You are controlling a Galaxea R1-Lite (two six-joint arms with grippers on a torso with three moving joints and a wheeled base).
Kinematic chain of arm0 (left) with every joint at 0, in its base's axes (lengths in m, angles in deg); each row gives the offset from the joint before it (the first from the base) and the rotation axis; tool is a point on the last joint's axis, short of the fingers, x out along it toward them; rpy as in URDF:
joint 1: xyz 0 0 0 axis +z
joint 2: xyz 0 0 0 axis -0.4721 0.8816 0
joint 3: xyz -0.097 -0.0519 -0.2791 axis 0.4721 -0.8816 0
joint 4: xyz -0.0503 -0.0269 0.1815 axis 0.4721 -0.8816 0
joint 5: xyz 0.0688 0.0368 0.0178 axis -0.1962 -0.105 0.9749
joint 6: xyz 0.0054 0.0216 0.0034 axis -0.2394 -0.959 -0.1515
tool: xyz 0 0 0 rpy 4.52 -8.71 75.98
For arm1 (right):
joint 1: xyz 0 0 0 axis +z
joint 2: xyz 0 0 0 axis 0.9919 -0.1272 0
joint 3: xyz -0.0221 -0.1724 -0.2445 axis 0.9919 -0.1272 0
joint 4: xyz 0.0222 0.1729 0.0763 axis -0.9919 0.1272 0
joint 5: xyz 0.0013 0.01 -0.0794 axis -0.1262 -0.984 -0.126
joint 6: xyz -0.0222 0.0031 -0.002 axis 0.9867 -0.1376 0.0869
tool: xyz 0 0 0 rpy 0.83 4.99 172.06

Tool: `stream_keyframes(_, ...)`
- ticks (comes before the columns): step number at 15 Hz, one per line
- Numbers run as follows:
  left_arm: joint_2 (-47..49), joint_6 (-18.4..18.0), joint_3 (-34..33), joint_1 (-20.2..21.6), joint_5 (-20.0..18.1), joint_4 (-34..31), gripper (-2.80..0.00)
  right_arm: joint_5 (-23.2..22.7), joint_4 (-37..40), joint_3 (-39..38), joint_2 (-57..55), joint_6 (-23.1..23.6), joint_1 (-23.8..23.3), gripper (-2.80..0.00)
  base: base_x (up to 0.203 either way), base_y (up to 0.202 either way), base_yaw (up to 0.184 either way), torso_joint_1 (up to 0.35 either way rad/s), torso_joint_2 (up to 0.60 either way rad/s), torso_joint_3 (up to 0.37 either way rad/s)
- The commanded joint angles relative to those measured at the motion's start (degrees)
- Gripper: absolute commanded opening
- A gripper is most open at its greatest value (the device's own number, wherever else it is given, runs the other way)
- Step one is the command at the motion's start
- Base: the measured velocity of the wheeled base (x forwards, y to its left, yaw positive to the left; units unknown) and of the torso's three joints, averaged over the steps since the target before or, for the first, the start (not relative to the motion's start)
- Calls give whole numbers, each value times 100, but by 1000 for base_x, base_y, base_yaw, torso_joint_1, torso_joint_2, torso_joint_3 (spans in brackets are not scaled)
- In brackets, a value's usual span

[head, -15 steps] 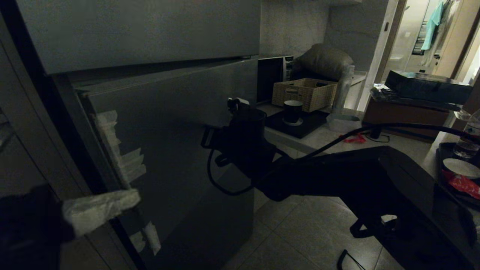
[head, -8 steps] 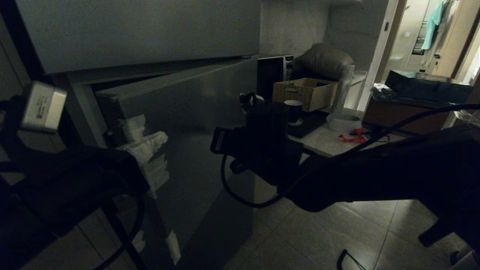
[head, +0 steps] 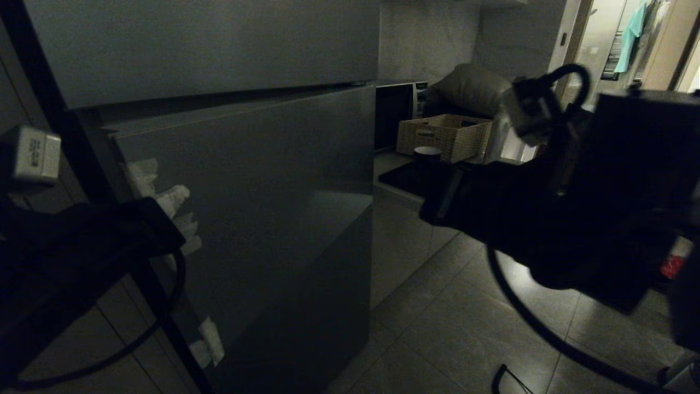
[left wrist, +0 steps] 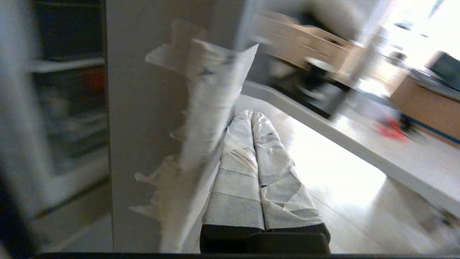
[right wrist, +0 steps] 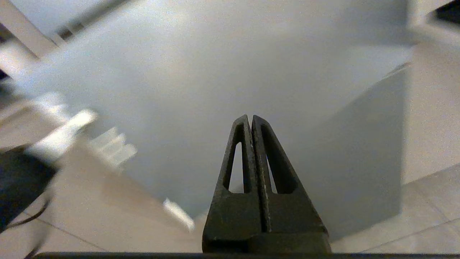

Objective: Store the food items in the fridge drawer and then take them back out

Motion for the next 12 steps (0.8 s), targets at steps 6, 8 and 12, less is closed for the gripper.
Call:
stream_keyframes(6,1630,7,922,779,10,599,-280,259,2126,-948,4482,61,-950,-280,0,0,0,0,0,0)
stream_keyframes(8,1984,-17,1059,937,54,1162,-280,368,3243,-1159,5633,326,-1652,-280,0,0,0,0,0,0)
stream_keyframes(12,1925,-14,1080,1027,128,1323,-280,456,4380,-1818,7209,1462,-3506,-280,0,0,0,0,0,0)
